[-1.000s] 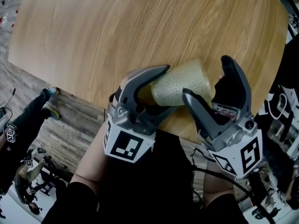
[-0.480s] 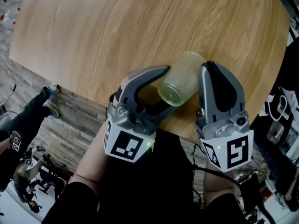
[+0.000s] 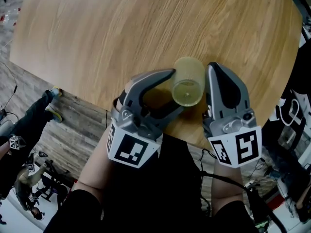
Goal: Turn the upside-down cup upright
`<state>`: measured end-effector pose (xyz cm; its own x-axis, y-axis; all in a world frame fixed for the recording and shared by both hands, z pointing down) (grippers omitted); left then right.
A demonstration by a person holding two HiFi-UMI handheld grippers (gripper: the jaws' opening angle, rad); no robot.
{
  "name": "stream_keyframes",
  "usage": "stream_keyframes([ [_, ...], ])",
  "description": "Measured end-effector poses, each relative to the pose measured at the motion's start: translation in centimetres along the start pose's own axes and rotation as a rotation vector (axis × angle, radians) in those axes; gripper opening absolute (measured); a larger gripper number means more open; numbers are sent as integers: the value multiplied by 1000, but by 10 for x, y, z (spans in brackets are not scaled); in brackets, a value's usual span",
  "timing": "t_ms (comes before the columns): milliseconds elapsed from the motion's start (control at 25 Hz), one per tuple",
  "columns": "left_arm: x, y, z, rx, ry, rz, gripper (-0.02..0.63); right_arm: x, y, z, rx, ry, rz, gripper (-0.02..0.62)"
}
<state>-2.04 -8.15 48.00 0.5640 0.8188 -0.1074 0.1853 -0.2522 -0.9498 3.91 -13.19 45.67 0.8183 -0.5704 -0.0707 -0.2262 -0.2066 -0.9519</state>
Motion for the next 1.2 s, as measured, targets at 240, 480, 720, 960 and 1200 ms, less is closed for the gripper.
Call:
stream_keyframes([
  [240,-1,-18,-13,-98,-3,41,284,6,-25,-7,-99,1,-6,14],
  [480,-4,-23,-22,-145,-13,91,284,13,-43,-12,-159,-10,-38,15],
  [720,-4,-24,-24,-153,-24,91,284,13,-51,-12,-189,-18,-53,15],
  [960,-3,-7,-12,-63,-43,56,285,20,-46,-5,-171,-69,-54,15],
  [1200,8,39,35,66,3,76,217,20,5,28,-107,-130,-26,14],
])
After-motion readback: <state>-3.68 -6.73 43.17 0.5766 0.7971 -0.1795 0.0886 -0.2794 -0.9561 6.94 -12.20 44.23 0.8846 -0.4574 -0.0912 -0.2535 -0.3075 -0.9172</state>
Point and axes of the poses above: the fingertips, and each gripper's own axes: z backward along the fingers, x to its right, y out of its top, the point moved 1 cm from there along z, backward along the fingers, and after that the axes turned 15 degrees about z, right-handed, at the moved point
